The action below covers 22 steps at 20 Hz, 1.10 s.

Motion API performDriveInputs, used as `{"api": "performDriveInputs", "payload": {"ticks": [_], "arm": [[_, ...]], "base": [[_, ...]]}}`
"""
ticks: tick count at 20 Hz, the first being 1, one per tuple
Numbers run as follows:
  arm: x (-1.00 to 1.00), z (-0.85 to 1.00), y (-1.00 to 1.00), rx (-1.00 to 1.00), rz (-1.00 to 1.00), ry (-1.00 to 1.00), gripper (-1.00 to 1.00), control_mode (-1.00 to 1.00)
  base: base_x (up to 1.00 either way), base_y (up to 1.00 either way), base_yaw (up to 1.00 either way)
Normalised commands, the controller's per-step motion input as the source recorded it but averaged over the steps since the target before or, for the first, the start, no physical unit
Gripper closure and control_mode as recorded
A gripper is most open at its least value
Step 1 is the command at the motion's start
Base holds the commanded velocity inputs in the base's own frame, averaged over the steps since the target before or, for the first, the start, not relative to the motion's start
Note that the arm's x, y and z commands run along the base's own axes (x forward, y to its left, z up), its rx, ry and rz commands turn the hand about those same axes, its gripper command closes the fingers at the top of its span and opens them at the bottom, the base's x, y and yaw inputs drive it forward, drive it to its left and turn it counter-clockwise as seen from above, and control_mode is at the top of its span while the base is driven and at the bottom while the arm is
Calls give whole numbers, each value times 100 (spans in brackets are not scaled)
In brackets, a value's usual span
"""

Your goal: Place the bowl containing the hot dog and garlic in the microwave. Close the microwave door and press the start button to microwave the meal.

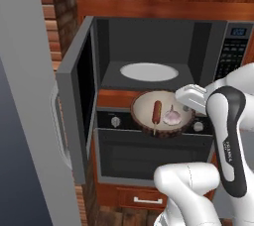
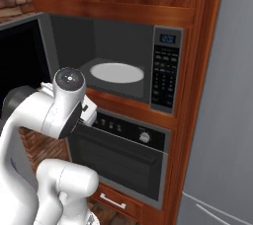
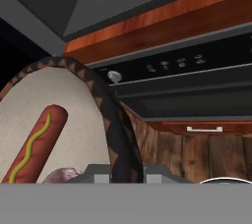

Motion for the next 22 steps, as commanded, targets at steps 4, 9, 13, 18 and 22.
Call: {"api": "performDriveInputs", "payload": {"ticks": [4,9,13,18,22], "arm": [[3,0,0,0,-1,0,100,-100],[0,0,0,0,1,0,100,-100],[0,0,-1,0,0,0,100,-100],[7,0,-27,0,-10,-4,100,-100],[35,9,-18,0,-22,-9,100,-100]], "base": [[0,0,-2],[0,0,0],[0,0,0],[0,0,0],[0,0,0]]}}
